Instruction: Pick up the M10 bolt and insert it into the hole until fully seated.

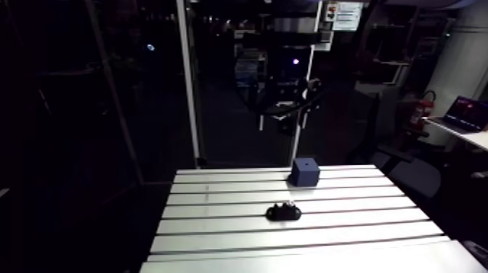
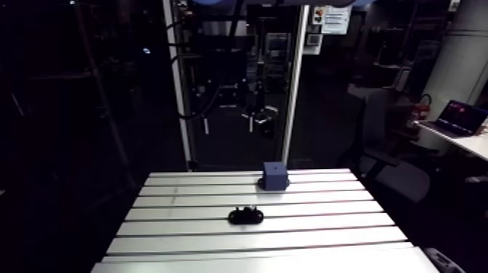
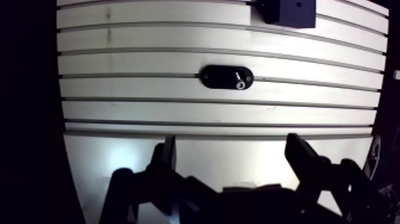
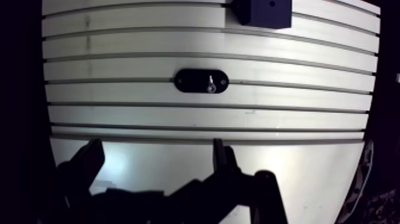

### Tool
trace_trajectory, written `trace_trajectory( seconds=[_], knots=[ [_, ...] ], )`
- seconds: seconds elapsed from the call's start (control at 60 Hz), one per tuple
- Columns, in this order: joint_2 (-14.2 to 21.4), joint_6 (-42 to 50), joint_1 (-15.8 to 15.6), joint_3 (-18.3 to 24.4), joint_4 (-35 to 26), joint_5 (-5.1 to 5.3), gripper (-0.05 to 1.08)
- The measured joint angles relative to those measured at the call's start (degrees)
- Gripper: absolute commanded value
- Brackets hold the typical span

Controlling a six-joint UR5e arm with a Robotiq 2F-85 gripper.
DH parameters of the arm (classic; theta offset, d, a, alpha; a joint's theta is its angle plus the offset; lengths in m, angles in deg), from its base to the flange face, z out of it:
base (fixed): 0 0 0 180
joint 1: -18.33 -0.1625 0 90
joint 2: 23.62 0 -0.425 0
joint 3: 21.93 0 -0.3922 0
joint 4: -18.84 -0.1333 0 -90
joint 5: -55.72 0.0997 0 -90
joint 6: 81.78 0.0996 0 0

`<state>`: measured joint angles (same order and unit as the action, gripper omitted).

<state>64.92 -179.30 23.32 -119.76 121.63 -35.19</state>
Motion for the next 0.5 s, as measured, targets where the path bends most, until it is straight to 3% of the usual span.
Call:
trace_trajectory(
  seconds=[0.217,0.5],
  knots=[
    [0.41,-2.93,2.87,-5.72,8.8,0.29,0.01],
    [0.02,-5.81,4.55,-10.38,15.36,1.33,0.01]
  ],
)
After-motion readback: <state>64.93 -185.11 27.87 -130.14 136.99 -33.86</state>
